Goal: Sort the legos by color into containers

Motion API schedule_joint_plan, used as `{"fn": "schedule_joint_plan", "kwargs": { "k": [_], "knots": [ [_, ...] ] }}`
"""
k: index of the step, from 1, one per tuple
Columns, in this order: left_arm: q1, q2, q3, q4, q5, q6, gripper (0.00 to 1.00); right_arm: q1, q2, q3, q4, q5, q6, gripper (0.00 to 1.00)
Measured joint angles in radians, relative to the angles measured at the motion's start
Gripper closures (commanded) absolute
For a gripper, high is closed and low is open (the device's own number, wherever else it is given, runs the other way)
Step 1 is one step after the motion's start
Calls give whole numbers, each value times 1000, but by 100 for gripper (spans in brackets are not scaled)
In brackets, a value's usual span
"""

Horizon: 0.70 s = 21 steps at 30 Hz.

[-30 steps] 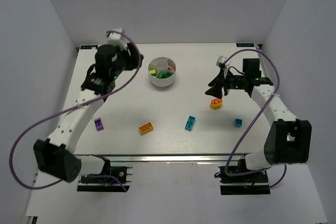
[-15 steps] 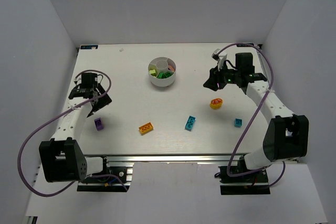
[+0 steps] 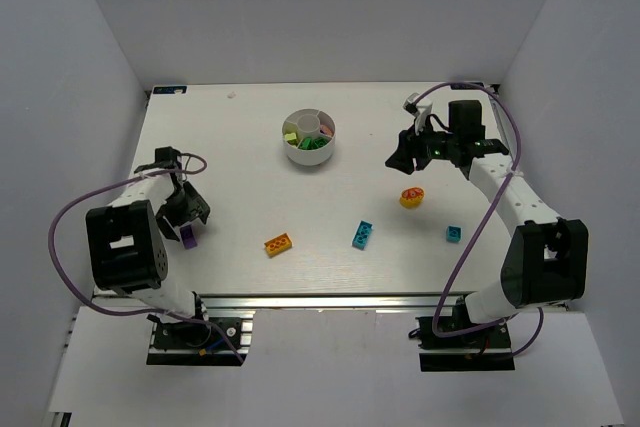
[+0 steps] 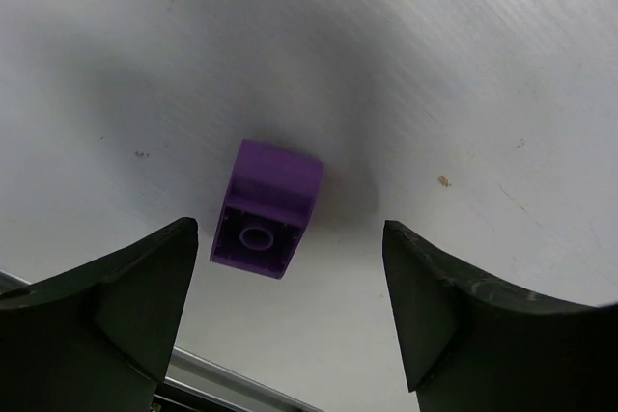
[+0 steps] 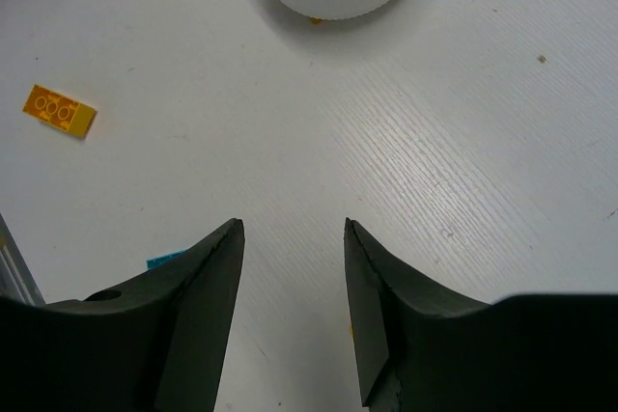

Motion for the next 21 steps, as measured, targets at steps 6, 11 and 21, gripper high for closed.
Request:
{"fn": "schedule_joint_plan", "kwargs": {
  "k": [6,11,21],
  "knots": [
    [26,51,-1,36,35,27,28,-11,-1,0,0,-13,0,48],
    [45,68,-4,59,83,42,49,-25,-1,0,0,-21,4,48],
    [40,-26,-31,125,338,71,100,-38,-1,0,0,-32,11,57]
  ]
}}
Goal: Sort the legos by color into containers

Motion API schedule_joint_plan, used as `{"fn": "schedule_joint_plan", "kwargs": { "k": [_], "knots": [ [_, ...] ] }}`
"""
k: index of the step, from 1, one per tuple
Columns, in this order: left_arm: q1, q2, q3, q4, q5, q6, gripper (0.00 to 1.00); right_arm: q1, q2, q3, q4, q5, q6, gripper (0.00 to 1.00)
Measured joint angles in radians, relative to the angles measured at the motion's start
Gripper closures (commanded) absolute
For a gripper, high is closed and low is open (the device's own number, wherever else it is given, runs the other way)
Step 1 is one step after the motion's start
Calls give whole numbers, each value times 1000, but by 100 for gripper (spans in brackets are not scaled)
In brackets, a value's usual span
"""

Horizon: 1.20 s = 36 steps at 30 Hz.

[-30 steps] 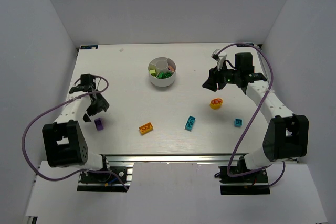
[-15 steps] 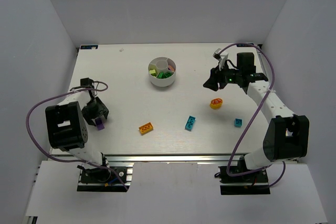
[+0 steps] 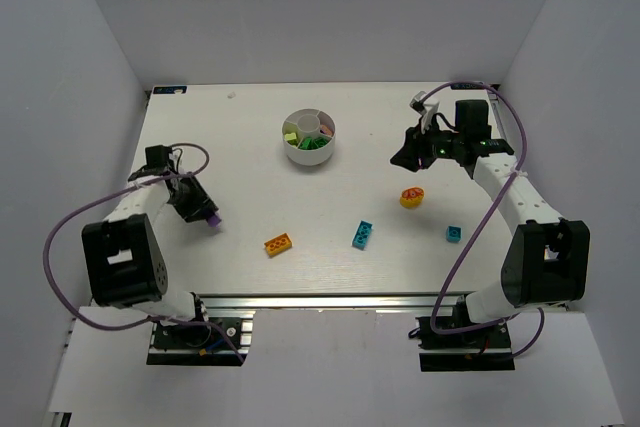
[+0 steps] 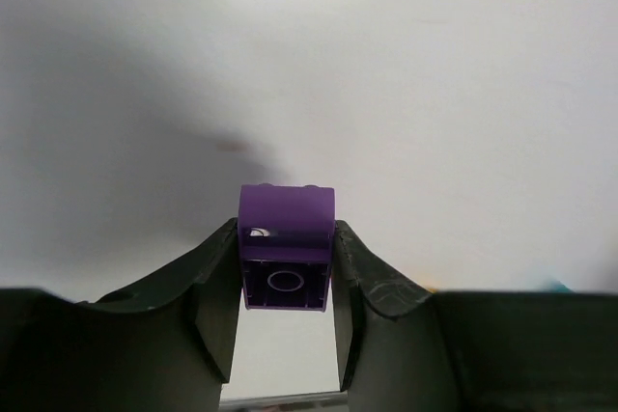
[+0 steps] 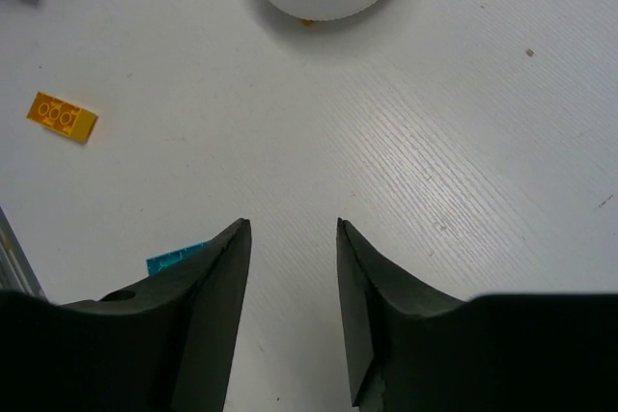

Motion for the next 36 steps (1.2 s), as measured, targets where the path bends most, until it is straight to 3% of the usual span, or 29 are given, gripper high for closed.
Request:
{"fn": "schedule_joint_plan", "kwargs": {
  "k": [2,3,4,9,13,18,25,31,36],
  "knots": [
    [-17,-74,-31,97,156,-13,100,0,0,0,1,0,-6,76],
    [-32,-109,-48,171,244,-40,100,0,0,0,2,0,-6,93],
    [-55,-129,-61,240,307,-64,100,0,0,0,3,0,-8,99],
    [-231,-89,3,494,480,-134,100,0,3,0,2,14,-9,100],
    [-375,43,241,532,491,-86,100,-1,3,0,5,31,-9,100],
    [-501,202,586,537,423,22,100,-1,3,0,10,54,-9,100],
    [-597,455,964,484,288,128,100,-2,15,0,25,69,-7,100],
    [-653,668,1136,389,156,200,100,-2,22,0,25,70,-4,100],
    [-687,727,1159,329,76,251,98,-2,22,0,25,73,-4,100]
  ]
}}
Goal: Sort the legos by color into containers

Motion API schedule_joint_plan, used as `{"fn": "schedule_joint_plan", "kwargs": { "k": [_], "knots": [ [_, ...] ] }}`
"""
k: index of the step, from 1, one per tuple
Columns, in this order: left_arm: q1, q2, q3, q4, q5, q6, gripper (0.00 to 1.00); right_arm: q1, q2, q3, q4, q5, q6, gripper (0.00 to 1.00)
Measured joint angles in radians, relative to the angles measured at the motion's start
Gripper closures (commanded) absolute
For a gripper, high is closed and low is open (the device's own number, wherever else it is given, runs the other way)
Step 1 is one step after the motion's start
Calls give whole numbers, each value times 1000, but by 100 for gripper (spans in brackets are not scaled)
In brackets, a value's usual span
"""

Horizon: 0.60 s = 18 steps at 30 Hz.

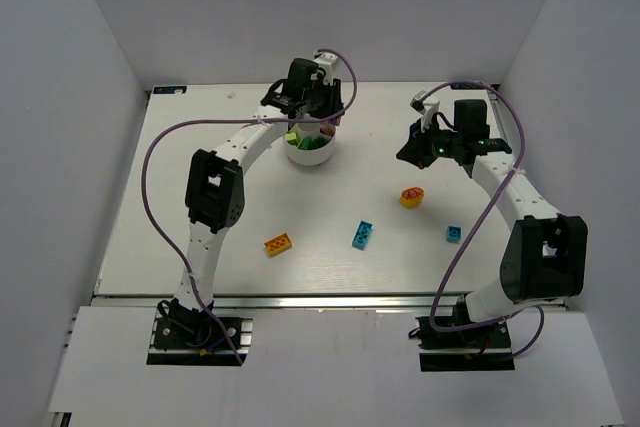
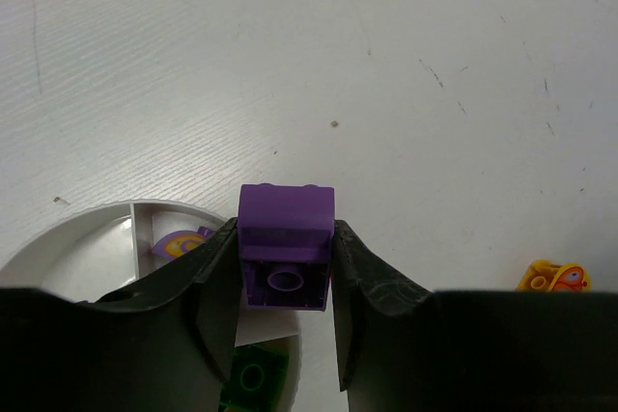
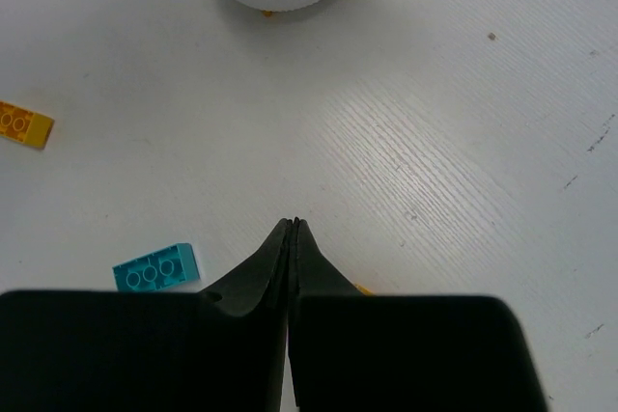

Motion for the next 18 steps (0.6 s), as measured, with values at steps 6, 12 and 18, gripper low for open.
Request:
{"fn": "schedule_joint_plan", "kwargs": {
  "k": [6,12,18],
  "knots": [
    [-14,1,0,-11,-55,38,91,-4,0,0,0,0,0,100],
    [-12,1,0,-22,-111,64,77,-6,1,0,0,-1,0,100],
    [-11,1,0,-23,-140,85,53,-7,15,0,-1,-2,0,97]
  ]
}}
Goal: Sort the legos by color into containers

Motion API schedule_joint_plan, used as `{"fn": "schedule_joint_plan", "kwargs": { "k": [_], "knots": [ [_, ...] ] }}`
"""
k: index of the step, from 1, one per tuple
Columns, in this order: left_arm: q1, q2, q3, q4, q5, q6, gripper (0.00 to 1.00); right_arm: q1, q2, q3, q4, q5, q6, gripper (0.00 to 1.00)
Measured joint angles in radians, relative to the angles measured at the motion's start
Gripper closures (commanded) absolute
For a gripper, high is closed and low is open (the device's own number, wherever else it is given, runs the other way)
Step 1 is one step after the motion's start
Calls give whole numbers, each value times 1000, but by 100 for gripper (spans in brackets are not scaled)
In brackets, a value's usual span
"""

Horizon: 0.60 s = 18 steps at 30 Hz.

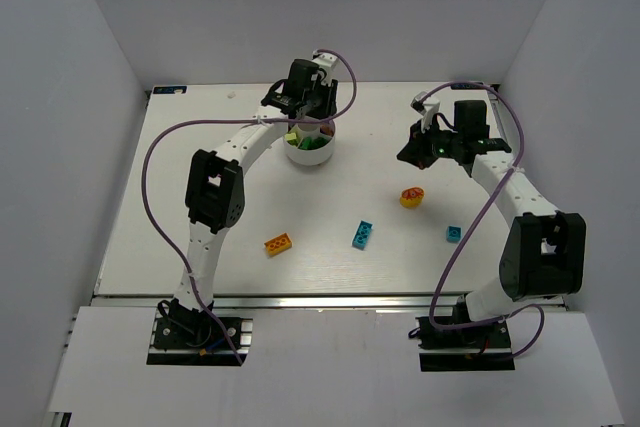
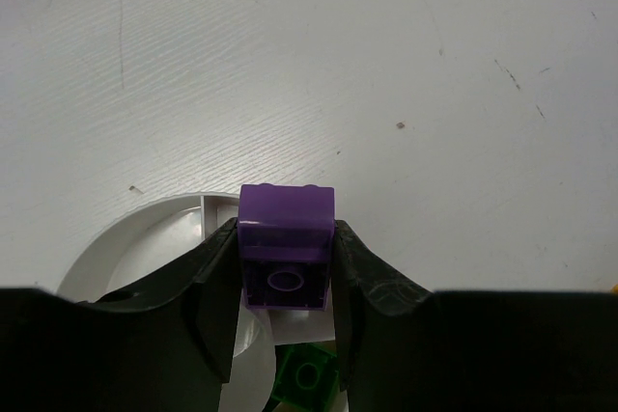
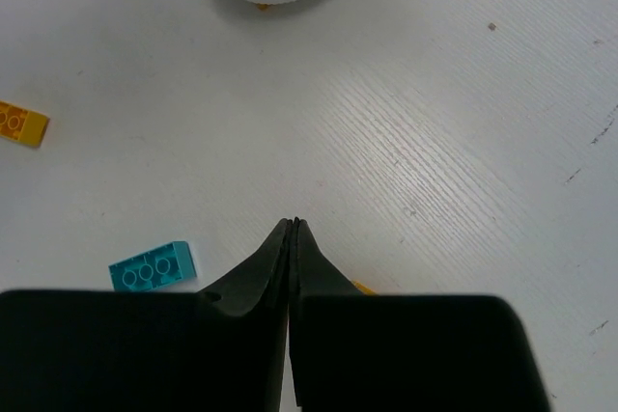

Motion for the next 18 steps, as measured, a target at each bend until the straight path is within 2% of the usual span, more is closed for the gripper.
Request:
{"fn": "schedule_joint_plan", "kwargs": {
  "k": [2,4,5,8,13,17,18],
  "knots": [
    [0,0,0,0,-2,3,50,-1,2,0,0,0,0,94],
    [0,0,0,0,-1,4,45,-2,3,0,0,-2,-1,83],
    [0,1,0,0,-1,4,44,-3,3,0,-1,-3,-1,74],
    [0,2,0,1,-2,4,41,-4,5,0,-2,-12,-7,63],
    [0,2,2,1,-1,3,40,-4,6,0,-7,-36,-20,57],
    [0,2,9,2,2,-5,50,-5,6,0,-9,-60,-41,56],
    [0,-1,9,3,5,-8,65,-6,6,0,-9,-68,-50,56]
  ]
}}
